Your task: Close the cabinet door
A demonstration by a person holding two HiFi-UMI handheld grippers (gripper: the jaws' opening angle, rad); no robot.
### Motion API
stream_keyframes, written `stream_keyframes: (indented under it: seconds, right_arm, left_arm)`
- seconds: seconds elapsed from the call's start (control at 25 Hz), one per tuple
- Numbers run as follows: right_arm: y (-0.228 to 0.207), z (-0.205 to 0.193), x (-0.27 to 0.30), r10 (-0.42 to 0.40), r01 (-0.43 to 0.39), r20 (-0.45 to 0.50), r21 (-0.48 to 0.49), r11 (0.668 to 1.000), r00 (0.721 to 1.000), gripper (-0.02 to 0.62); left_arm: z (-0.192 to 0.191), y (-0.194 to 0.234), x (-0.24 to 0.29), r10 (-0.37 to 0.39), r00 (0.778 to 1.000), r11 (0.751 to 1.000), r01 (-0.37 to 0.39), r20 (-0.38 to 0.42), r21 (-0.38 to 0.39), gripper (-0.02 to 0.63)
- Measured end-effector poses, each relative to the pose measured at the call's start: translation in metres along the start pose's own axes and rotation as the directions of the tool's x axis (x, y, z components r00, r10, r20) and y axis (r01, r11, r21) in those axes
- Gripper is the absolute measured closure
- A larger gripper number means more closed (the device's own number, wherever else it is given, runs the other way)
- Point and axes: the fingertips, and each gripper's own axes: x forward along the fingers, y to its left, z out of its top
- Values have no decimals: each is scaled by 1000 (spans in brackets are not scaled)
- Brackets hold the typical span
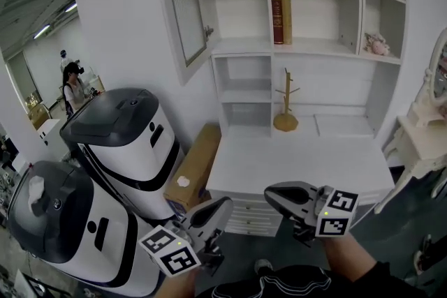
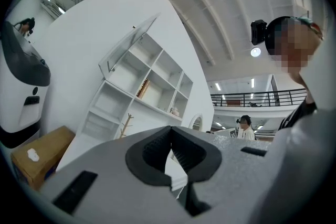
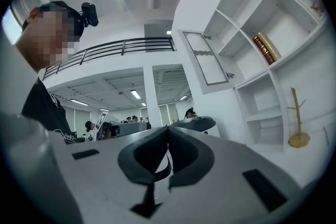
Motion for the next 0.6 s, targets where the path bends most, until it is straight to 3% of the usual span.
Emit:
stream_keyframes:
  seconds: [0.36,0.6]
  right_arm:
    - [-126,61,49,60,-58,21,-77,995,998,595]
    - [-168,107,72,98,-87,47,-198,976,994,595]
  left_arm:
    - [44,77,105,-18,999,1000,17,45,20,603]
    - [96,106,135,0,992,995,-12,123,97,603]
